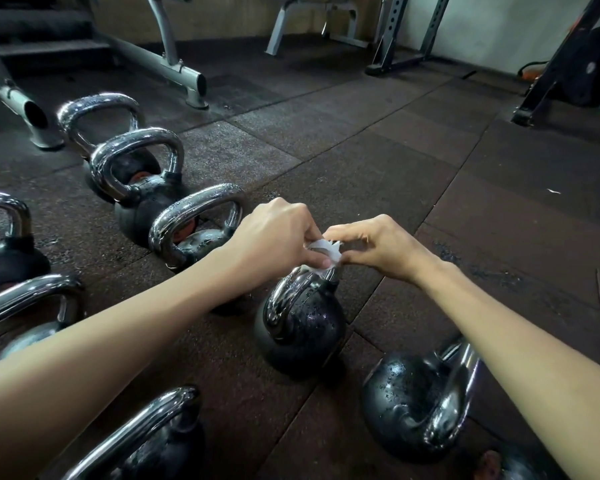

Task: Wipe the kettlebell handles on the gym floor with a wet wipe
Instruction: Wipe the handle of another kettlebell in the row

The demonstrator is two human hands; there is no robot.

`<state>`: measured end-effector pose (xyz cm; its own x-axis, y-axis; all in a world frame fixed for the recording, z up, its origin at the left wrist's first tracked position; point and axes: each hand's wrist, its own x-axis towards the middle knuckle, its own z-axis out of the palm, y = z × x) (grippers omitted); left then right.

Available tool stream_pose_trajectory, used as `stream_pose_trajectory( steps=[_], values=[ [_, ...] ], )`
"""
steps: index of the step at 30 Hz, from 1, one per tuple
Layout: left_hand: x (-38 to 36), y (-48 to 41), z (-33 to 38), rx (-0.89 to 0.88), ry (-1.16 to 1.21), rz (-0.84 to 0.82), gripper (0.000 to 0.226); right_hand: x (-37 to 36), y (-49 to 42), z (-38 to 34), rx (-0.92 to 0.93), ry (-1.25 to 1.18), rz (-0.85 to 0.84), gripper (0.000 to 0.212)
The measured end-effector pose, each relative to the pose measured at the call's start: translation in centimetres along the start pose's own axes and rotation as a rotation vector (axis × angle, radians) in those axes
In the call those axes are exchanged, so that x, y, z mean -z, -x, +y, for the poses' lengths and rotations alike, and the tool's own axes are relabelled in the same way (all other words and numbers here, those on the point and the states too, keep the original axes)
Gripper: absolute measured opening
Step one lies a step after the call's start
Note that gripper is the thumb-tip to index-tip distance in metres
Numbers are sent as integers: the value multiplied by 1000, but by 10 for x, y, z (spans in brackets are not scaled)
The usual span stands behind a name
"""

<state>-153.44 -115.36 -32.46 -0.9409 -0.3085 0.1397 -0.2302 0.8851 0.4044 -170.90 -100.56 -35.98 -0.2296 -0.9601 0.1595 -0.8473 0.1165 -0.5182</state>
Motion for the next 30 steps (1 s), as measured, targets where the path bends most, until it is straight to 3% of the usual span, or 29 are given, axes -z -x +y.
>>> stream_pose_trajectory(
  steps=[10, 21, 30],
  values=[
    [-10, 35, -12, 30, 88, 171, 28, 4, -3, 17, -16, -61, 17, 43],
    [-45, 70, -16, 57, 357, 383, 32, 6, -1, 38, -76, -83, 83, 47],
    [-96, 97, -7, 224, 491, 583, 39, 9, 3, 37, -86, -37, 122, 39]
  ],
)
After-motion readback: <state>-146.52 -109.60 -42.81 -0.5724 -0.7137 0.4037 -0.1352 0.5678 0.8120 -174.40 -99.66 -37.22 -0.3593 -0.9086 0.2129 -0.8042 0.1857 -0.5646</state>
